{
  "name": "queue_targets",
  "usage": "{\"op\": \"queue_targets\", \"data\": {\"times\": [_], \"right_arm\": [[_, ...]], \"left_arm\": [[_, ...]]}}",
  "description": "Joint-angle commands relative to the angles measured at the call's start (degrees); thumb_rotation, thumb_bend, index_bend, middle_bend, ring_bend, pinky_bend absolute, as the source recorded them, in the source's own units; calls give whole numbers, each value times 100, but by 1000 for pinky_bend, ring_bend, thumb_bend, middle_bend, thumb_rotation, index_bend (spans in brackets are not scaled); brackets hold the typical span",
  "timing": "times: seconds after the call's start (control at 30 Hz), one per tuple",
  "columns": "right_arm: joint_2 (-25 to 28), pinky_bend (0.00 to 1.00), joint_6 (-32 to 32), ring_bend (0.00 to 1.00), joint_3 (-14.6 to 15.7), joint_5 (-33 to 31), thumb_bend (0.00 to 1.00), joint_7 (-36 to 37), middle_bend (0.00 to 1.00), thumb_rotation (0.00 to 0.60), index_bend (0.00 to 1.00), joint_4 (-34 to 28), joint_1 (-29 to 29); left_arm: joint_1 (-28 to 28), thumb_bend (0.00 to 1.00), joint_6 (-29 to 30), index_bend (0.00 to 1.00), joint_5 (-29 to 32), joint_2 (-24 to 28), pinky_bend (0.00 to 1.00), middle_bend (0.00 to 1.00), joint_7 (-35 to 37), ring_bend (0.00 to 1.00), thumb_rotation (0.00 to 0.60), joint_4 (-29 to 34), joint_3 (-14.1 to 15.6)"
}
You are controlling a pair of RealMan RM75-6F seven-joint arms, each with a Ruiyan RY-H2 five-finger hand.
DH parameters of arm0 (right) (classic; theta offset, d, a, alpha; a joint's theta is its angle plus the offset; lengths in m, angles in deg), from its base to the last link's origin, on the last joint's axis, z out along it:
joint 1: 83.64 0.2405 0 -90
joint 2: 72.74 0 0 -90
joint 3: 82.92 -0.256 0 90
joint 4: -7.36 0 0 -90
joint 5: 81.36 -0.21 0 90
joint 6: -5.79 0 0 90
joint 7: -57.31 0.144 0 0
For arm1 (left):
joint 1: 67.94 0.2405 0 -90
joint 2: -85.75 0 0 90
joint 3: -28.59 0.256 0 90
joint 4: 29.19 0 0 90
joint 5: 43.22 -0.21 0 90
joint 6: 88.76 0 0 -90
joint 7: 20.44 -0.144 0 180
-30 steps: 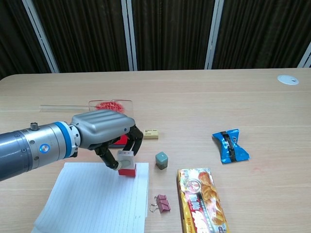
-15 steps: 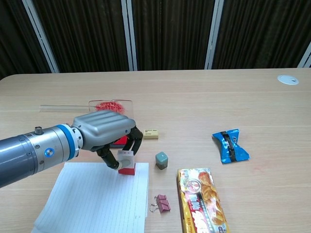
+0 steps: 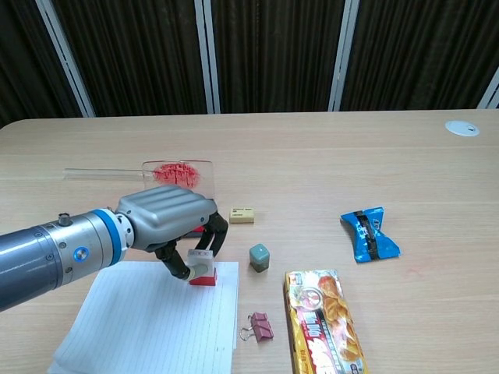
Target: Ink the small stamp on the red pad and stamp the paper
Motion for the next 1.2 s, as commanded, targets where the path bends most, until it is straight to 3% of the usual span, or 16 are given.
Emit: {"op": "queue_targets", "data": {"times": [0.03, 1.2], "right_arm": [[1, 0, -1, 0, 0, 0, 0, 3, 0, 600, 0, 1, 0], [-7, 0, -9, 0, -2, -15, 0, -4, 0, 600, 0, 19, 1]], "left_arm": [[12, 428, -10, 575, -7, -21, 919, 556, 13, 856, 600, -29, 13], [90, 427, -137, 577, -57, -109, 919, 557, 147, 854, 600, -261, 39]]}}
